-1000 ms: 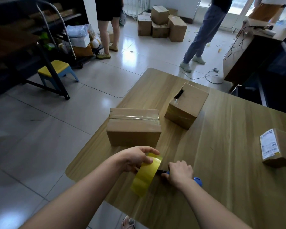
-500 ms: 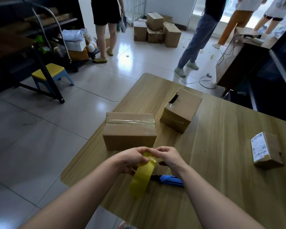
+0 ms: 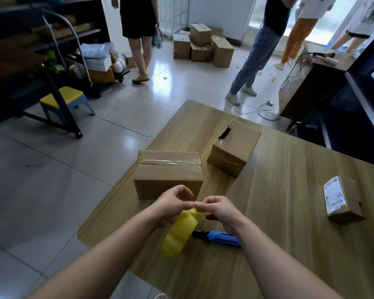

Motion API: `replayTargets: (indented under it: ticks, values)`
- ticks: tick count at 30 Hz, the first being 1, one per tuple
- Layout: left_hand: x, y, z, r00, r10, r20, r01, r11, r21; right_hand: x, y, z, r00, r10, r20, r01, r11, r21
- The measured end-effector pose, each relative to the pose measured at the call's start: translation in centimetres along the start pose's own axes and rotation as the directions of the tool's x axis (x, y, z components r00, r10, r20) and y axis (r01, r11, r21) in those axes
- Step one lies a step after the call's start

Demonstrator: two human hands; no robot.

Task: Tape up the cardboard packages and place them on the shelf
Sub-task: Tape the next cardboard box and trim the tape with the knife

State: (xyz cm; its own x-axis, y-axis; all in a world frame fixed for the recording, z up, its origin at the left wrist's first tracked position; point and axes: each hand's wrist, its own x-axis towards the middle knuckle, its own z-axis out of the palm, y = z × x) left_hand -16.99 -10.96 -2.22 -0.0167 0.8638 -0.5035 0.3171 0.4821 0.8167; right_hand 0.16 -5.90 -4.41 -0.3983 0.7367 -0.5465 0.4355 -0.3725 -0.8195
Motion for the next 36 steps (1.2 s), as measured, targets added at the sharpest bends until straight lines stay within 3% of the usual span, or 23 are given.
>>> replayTargets:
  ticks: [3, 10, 15, 26, 28, 31, 36]
  values:
    - [0.1, 0.0, 0.5, 0.972, 0.165, -0.166, -0.132, 0.972, 0.193, -0.2, -0.3, 0.4, 0.999, -0.002, 0.035, 0.003, 1.000, -0.021]
    - [-0.7, -0.4, 0.1, 0.962, 0.228, -0.152, -0.170, 0.932, 0.321, -0.3, -0.7, 0.1, 0.996, 0.011, 0.092, -0.008, 1.000, -0.027]
    - [-0.9, -0.6, 0.2, 0.914, 0.319, -0.251, -0.208, 0.899, 0.386, -0.5, -1.0, 0.1, 0.993, -0.003, 0.118, 0.005, 1.000, -0.022]
    - [-0.1, -0.7, 0.3, 0.936, 0.336, -0.108, -0.257, 0.858, 0.444, -0.6, -1.1, -0.3, 0.993, 0.015, 0.119, -0.007, 0.998, -0.060]
    - [0.0, -0.7, 0.1, 0.952, 0.300, -0.059, -0.261, 0.899, 0.352, -0.6, -1.3, -0.4, 0.993, 0.007, 0.114, 0.000, 0.998, -0.058]
    - [0.0, -1.3, -0.9, 0.972, 0.221, 0.080, -0.224, 0.974, 0.035, -0.3, -1.7, -0.7, 0.998, -0.026, 0.057, 0.024, 0.999, 0.044]
    - [0.1, -4.2, -3.9, 0.938, 0.202, 0.282, -0.123, 0.954, -0.273, 0.4, -2.4, -0.9, 0.996, -0.033, -0.079, 0.042, 0.993, 0.114]
